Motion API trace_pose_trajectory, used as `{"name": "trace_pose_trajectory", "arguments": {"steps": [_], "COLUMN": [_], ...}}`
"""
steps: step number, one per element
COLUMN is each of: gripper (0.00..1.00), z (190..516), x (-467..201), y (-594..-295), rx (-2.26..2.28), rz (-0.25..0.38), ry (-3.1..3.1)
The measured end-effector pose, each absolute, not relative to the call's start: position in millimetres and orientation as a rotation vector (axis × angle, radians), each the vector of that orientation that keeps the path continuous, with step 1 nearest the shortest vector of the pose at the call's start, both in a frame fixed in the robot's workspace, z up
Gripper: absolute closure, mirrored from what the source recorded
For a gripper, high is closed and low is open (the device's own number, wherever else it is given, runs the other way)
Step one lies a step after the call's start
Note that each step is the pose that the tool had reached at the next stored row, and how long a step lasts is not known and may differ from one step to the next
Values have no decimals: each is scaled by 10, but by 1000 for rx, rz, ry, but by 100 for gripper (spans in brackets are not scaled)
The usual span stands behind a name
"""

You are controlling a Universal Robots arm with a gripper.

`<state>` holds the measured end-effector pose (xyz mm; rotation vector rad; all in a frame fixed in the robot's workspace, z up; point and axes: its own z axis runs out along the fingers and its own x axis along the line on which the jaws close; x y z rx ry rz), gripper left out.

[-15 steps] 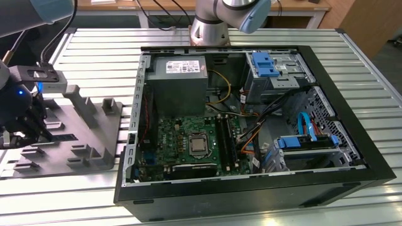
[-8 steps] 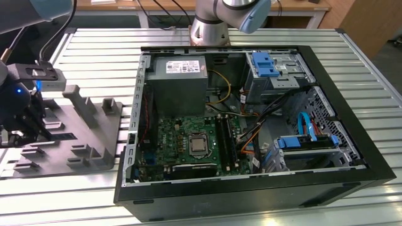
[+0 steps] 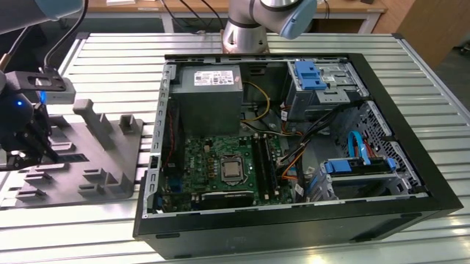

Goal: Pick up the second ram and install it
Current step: 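Pick up the second ram and move it above second insertion slot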

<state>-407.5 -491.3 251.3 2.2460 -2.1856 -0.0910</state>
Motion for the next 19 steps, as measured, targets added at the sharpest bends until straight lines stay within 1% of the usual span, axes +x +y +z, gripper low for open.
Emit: {"name": "trace_pose_trajectory", "arguments": {"steps": [19], "gripper": [86], "z": [2696], "x": [-4075], "y": [-4913], "rx": [2246], "rz": [-91], "ry": [-2186]}}
